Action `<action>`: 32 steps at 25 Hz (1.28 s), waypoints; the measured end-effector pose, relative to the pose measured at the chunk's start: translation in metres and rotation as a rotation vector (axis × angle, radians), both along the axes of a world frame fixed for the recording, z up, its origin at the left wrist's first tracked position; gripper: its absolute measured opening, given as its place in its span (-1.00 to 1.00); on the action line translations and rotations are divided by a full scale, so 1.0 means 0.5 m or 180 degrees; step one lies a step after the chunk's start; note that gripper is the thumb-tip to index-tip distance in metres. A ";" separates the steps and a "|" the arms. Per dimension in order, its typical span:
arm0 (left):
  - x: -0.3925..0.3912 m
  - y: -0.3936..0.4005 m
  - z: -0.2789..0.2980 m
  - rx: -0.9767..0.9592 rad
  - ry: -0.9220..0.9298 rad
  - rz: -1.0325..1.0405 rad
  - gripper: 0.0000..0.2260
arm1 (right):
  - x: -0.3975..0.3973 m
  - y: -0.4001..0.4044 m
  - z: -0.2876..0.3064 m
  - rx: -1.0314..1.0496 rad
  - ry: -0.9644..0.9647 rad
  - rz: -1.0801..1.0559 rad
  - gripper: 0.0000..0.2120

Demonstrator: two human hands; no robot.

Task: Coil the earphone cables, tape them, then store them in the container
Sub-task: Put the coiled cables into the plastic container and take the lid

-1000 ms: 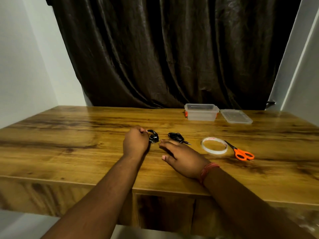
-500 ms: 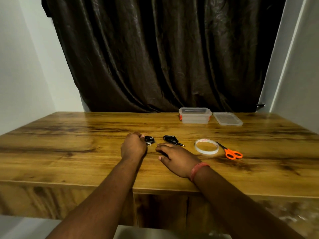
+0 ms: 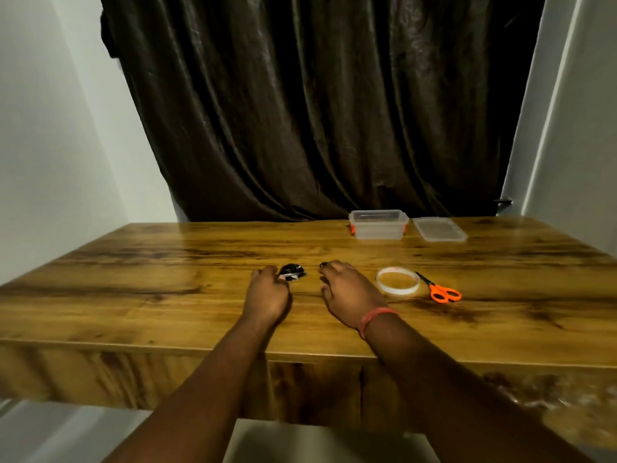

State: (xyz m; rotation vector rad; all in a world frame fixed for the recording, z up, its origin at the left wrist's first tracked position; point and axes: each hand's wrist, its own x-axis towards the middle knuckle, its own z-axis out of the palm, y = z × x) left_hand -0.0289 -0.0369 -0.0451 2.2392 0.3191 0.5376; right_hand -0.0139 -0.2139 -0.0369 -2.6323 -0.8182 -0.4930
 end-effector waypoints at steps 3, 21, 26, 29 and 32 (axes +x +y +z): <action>-0.005 -0.001 0.000 -0.0057 -0.0057 0.0058 -0.68 | 0.008 0.001 -0.004 0.0000 -0.0278 -0.0070 -0.70; 0.204 0.107 0.165 0.0539 0.1993 -0.0572 -0.83 | 0.246 0.065 0.138 -0.0365 0.0571 0.0032 -0.74; 0.176 0.081 0.174 0.0222 0.2213 -0.0591 -0.82 | 0.192 0.109 0.136 -0.0075 0.1603 -0.0181 -0.78; 0.147 0.065 0.182 0.0497 0.2037 -0.0397 -0.83 | 0.158 0.141 0.148 -0.0204 0.1978 -0.0359 -0.74; 0.123 0.054 0.164 0.0241 0.1996 -0.0256 -0.83 | 0.134 0.157 0.139 -0.0233 0.2329 -0.0600 -0.69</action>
